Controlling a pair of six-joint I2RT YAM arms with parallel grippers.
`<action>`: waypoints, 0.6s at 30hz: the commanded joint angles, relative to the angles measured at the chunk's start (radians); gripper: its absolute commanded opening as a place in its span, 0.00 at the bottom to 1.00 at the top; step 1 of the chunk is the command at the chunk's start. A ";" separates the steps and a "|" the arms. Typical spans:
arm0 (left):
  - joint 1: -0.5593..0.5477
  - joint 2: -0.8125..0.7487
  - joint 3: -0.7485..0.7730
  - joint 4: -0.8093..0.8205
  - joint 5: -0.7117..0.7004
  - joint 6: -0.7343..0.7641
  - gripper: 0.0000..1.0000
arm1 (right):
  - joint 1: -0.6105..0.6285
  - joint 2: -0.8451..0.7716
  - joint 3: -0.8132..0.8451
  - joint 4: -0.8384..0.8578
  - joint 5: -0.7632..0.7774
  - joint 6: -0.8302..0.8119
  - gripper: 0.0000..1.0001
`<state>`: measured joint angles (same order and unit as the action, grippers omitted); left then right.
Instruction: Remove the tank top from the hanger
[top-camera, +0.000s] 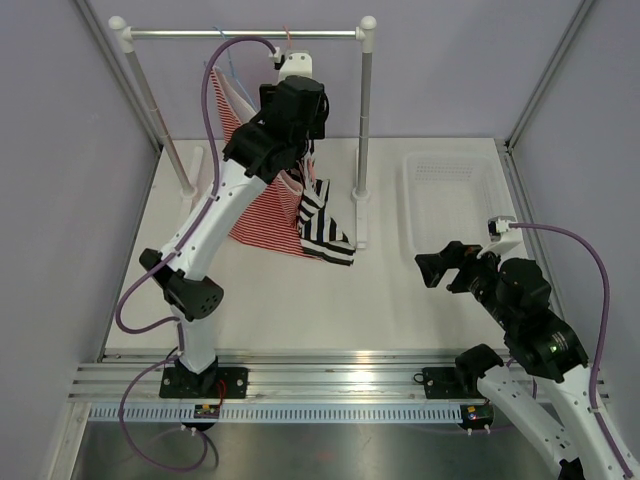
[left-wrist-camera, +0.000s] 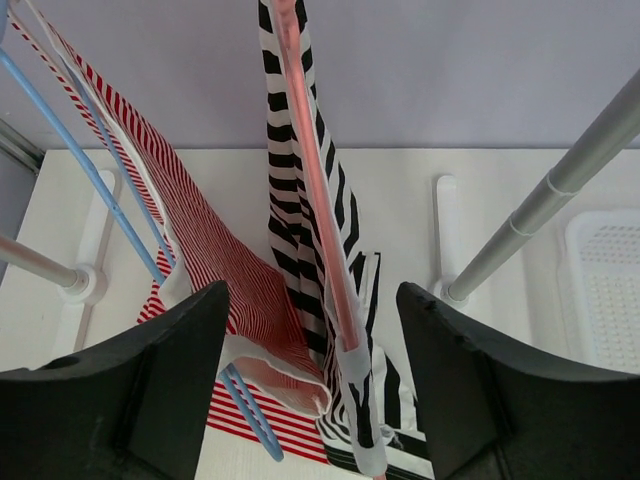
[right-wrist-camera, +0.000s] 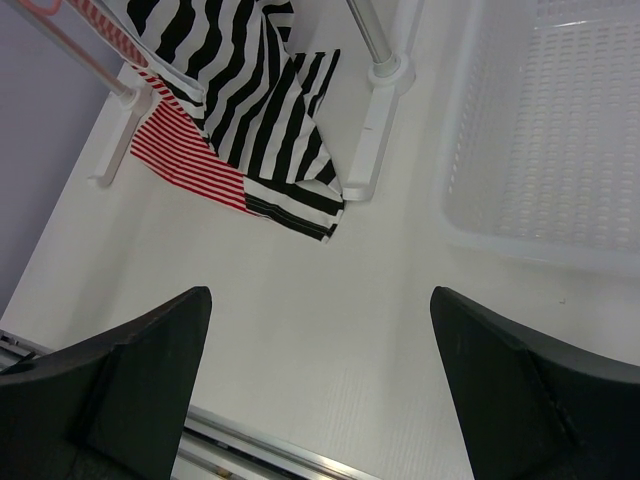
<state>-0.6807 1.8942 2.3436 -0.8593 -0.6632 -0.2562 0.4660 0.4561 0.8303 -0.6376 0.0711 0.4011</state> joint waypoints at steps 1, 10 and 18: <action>0.015 -0.007 -0.001 0.083 -0.009 -0.038 0.68 | 0.008 -0.017 -0.014 0.056 -0.040 0.010 0.99; 0.023 0.017 -0.006 0.111 0.016 -0.055 0.54 | 0.008 -0.022 -0.016 0.058 -0.050 0.004 1.00; 0.033 0.040 -0.001 0.108 0.028 -0.066 0.42 | 0.008 -0.027 -0.020 0.065 -0.057 0.004 0.99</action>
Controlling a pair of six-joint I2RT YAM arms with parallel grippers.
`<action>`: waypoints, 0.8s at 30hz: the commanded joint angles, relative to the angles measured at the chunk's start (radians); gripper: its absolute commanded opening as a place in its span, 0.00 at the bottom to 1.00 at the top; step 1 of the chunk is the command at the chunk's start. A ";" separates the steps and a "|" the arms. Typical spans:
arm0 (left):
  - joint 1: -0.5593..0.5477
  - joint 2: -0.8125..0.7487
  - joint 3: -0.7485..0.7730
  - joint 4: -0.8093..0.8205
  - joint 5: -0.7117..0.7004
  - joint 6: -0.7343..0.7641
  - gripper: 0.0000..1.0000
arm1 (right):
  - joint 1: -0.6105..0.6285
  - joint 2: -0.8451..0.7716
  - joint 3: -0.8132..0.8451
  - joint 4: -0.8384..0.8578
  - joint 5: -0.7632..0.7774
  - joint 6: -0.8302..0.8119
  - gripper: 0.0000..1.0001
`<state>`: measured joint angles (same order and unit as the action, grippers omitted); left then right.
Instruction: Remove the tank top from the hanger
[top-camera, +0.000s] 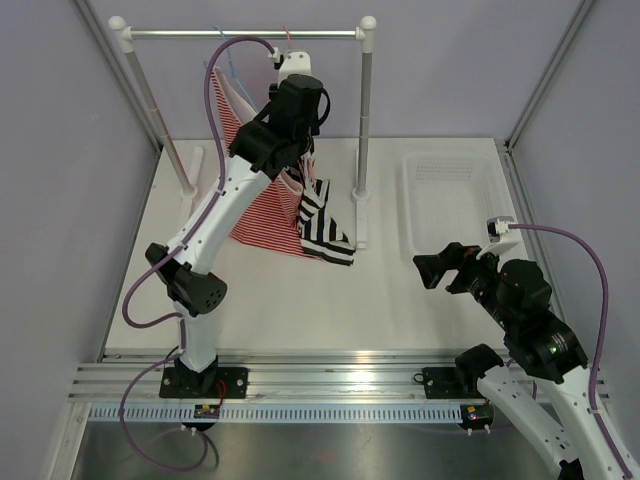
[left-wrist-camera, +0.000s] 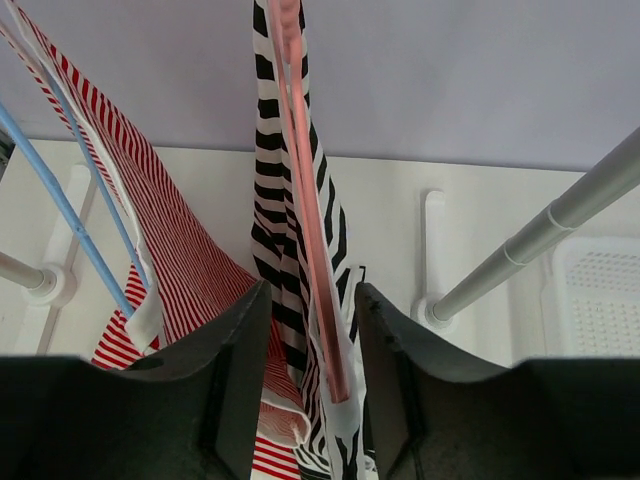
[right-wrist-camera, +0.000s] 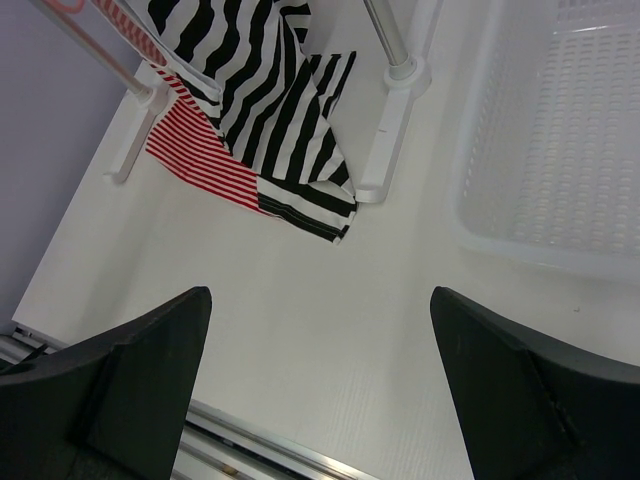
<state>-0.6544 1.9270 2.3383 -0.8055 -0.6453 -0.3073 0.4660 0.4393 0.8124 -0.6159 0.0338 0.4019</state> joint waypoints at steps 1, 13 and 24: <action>0.007 0.007 0.004 0.054 0.010 -0.015 0.41 | 0.010 -0.008 -0.004 0.042 -0.018 0.003 0.99; 0.007 -0.002 0.004 0.071 0.024 -0.019 0.00 | 0.010 -0.014 -0.010 0.047 -0.028 -0.002 0.99; 0.003 -0.079 -0.022 0.124 0.030 0.000 0.00 | 0.010 -0.028 -0.013 0.047 -0.031 -0.006 0.99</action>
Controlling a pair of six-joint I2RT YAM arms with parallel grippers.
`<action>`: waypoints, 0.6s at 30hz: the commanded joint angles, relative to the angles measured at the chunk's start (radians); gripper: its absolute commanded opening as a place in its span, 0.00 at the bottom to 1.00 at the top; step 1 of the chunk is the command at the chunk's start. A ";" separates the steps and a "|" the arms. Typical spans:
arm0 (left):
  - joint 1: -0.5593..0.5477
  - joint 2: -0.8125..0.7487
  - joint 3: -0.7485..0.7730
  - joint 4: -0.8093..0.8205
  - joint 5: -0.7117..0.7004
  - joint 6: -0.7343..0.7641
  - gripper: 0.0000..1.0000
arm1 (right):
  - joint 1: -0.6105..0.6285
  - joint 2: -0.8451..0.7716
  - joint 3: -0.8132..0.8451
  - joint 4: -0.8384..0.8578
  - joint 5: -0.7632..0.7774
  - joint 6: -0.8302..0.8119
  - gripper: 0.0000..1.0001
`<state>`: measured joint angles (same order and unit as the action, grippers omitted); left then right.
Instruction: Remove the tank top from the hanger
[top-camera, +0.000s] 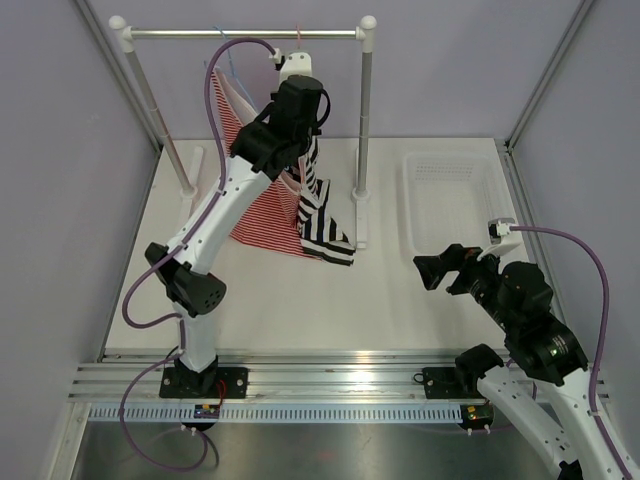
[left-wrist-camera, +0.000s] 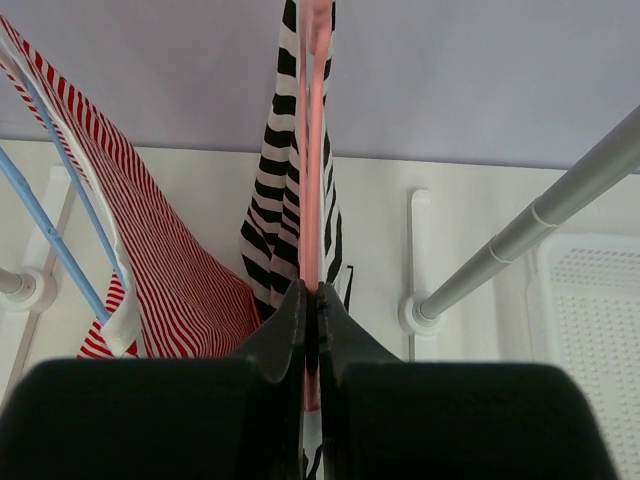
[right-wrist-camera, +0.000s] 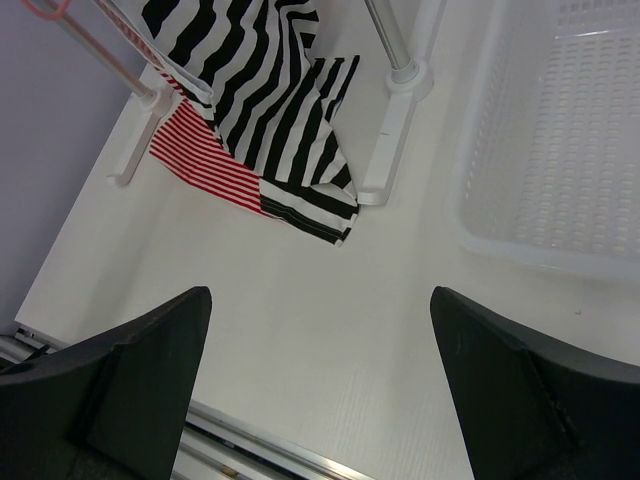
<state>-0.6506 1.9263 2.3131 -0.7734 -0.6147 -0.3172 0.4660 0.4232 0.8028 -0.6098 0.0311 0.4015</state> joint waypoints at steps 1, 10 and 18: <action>-0.003 -0.096 -0.004 0.100 -0.003 0.012 0.00 | 0.008 -0.012 -0.004 0.039 -0.027 -0.006 0.99; -0.029 -0.193 -0.106 0.190 -0.020 0.044 0.00 | 0.008 -0.024 -0.005 0.036 -0.025 -0.010 0.99; -0.063 -0.246 -0.132 0.198 0.020 0.053 0.00 | 0.010 -0.024 -0.002 0.044 -0.023 -0.010 0.99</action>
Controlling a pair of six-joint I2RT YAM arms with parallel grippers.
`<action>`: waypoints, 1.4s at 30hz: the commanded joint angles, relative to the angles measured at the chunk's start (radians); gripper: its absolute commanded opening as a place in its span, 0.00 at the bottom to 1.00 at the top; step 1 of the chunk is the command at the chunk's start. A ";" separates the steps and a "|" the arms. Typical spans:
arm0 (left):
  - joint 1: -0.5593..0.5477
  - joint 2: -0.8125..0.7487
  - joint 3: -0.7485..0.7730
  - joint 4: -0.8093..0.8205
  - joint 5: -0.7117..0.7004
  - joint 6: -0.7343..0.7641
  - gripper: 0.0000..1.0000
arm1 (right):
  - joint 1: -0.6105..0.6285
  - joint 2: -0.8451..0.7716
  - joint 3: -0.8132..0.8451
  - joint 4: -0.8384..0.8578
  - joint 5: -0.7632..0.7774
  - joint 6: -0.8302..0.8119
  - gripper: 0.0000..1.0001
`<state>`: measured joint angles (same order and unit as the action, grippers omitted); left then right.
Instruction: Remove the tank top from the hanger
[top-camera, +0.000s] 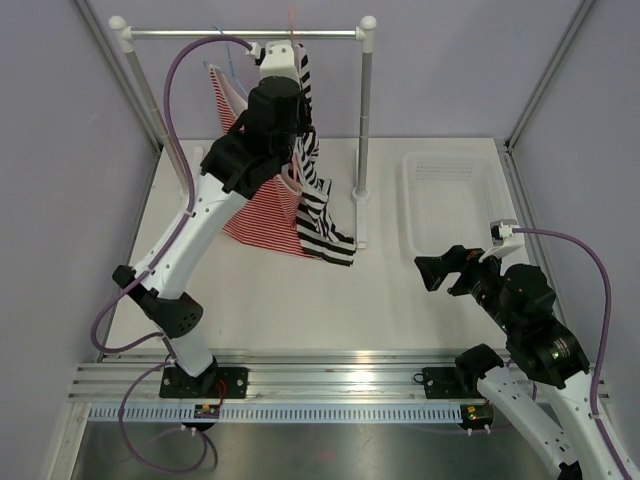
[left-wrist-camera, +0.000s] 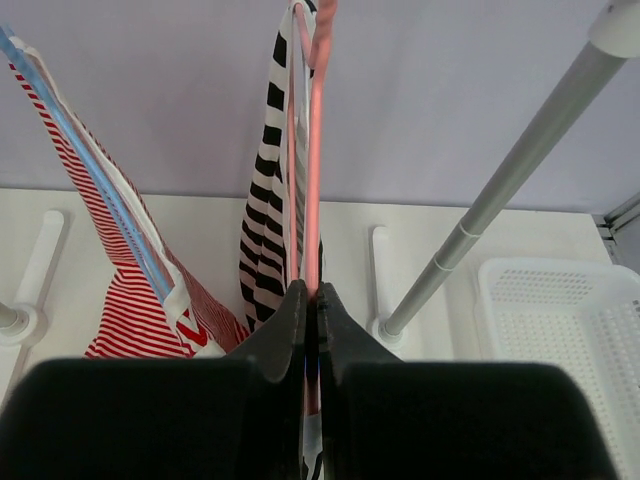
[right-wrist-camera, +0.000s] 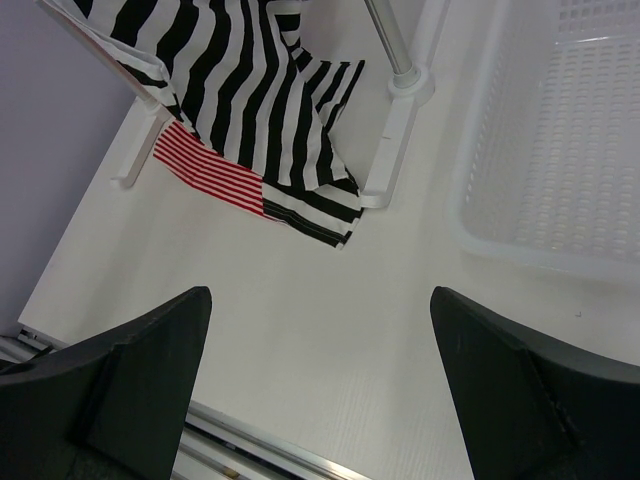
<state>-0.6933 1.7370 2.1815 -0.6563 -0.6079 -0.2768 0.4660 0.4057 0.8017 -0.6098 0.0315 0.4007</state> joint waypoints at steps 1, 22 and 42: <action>-0.025 -0.063 -0.015 0.067 0.014 0.005 0.00 | 0.008 -0.008 -0.001 0.044 -0.022 -0.008 0.99; -0.094 -0.398 -0.344 0.023 0.250 -0.099 0.00 | 0.010 0.033 0.025 0.051 -0.074 -0.017 0.99; -0.114 -0.928 -0.853 -0.035 0.655 -0.140 0.00 | 0.011 0.482 0.160 0.571 -0.472 0.164 0.85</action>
<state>-0.8017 0.8482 1.3663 -0.7513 -0.0841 -0.4156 0.4686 0.8173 0.9024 -0.2207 -0.3367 0.5224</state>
